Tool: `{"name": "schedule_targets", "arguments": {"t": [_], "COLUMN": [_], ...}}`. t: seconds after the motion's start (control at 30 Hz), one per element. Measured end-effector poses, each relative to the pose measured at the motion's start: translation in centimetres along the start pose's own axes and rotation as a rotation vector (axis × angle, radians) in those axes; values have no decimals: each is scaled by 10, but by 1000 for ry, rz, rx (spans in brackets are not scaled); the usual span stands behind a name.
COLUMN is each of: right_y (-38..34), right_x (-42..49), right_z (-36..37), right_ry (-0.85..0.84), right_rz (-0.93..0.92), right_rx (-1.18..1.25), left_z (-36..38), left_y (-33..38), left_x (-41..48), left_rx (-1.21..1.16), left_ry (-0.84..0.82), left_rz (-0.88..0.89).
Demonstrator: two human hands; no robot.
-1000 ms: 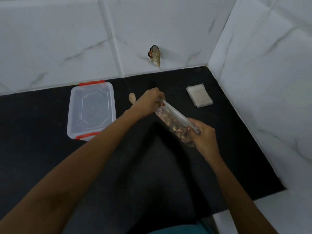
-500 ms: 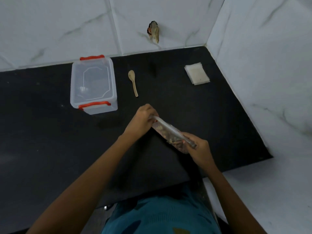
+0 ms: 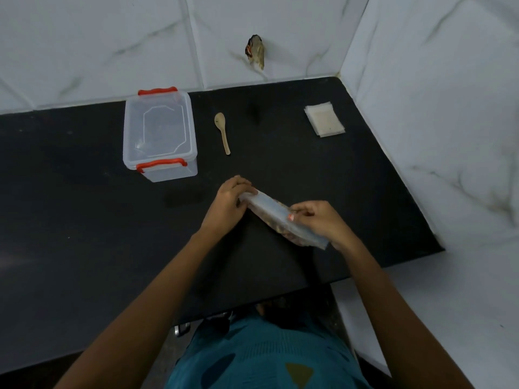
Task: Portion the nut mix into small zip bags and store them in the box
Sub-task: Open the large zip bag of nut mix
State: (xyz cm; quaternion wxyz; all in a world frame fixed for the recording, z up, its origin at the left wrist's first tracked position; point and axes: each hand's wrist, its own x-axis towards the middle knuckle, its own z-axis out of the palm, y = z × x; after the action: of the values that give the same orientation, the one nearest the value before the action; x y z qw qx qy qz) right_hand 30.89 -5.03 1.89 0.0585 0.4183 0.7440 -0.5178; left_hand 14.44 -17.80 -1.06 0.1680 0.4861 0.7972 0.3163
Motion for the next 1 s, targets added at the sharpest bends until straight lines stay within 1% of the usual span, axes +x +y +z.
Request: {"name": "schedule_targets", "arguments": {"t": [0.07,0.13,0.17,0.2,0.23,0.3,0.33,0.4,0.47,0.57,0.63,0.7,0.77,0.87,0.93,1.0], "right_y": [-7,-12,-15,-16,-16,-15,-15,-15,-16,-20,-25,-32,-39,-40,-39,-38], "right_x": [-2,-6,-8,-11,-14,-20,-24,-32,-37,-39,-40,-42,-46,-51,-51,-48], "right_z": [-3,-3,-2,1,4,13,16,22,23,21,19,20,22,28,29,29], "right_ry": [-20,32,82,138,190,240,239,231,242,262,269,253,199,95,98,144], "right_rz": [-3,-51,-79,-113,-160,-259,-295,-351,-380,-306,-261,-280,-335,-360,-337,-290], "right_rx": [27,71,81,77,68,48,31,18,58,168,140,46,-55,-164,-130,-55], "left_z": [-1,-1,-3,-4,-5,-3,-1,2,3,-1,-5,-9,-13,-14,-15,-17], "left_y": [5,15,24,35,46,62,67,71,71,69,70,72,75,75,74,75], "left_x": [-4,-13,-20,-27,-32,-36,-36,-34,-32,-33,-36,-37,-37,-38,-40,-41], "left_rx": [3,-41,-116,-237,-381,-649,-722,-799,-880,-1057,-1186,-1263,-1286,-1223,-1199,-1198], "left_ry": [13,142,220,253,218,43,-20,-46,-26,-40,-64,-68,-68,-59,-67,-89], "left_rz": [-6,-58,-141,-244,-342,-525,-584,-644,-676,-679,-682,-685,-687,-700,-711,-713]}}
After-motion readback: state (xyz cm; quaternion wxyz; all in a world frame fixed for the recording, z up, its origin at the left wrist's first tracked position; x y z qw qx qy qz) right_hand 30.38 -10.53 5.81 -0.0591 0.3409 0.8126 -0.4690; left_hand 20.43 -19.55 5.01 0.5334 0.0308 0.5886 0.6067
